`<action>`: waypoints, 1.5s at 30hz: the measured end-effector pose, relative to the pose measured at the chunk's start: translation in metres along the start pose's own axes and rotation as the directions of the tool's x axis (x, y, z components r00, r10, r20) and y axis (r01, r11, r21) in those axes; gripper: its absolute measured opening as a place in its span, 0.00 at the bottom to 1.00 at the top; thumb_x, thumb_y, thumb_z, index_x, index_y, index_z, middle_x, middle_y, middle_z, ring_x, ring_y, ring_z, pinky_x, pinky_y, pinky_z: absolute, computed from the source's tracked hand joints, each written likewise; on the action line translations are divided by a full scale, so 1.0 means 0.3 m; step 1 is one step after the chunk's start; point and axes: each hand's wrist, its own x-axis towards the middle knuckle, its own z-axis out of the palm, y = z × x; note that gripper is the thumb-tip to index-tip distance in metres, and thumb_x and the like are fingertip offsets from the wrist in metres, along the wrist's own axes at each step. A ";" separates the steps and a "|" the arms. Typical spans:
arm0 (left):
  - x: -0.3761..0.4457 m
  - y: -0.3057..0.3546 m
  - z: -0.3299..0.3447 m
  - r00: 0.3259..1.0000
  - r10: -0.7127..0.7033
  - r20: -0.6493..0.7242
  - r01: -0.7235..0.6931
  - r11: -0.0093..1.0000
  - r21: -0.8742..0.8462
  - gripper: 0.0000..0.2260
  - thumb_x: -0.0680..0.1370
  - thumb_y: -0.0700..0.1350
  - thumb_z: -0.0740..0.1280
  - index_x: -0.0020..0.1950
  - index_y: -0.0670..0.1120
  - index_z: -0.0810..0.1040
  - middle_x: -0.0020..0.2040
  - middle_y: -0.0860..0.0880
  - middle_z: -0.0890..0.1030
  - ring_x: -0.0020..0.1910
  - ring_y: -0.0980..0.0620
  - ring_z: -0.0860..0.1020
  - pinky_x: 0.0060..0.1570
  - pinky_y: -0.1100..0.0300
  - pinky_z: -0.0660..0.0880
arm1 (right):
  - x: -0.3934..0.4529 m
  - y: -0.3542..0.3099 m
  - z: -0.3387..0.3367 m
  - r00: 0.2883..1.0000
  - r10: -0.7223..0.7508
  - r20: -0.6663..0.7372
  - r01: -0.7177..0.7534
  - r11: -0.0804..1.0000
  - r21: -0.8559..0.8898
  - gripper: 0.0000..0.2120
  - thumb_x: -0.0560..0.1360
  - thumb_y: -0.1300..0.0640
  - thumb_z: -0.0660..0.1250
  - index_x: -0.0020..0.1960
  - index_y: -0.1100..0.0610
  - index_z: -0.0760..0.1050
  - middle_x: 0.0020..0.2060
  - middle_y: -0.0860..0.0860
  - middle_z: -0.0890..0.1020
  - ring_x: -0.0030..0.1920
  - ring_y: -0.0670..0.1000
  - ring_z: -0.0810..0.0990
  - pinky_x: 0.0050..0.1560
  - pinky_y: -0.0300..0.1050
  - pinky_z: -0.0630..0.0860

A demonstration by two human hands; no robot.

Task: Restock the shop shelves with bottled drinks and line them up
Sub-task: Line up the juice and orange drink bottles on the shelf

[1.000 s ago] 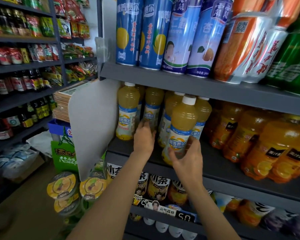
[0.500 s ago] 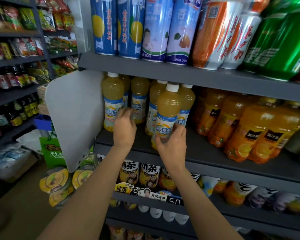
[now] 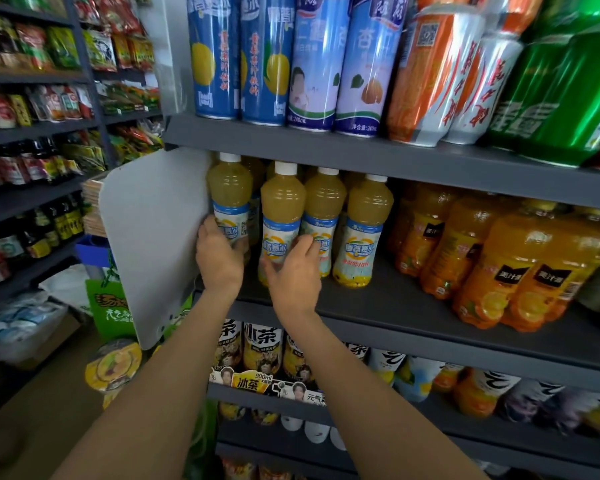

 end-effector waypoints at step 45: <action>-0.161 0.052 0.097 0.978 0.014 0.206 -0.047 0.987 0.156 0.24 0.76 0.41 0.66 0.70 0.38 0.63 0.70 0.39 0.64 0.70 0.41 0.60 0.68 0.53 0.59 | 0.008 0.082 -0.036 0.973 0.230 0.009 -0.228 0.967 -0.118 0.27 0.77 0.53 0.64 0.69 0.61 0.57 0.66 0.56 0.64 0.56 0.58 0.77 0.48 0.50 0.76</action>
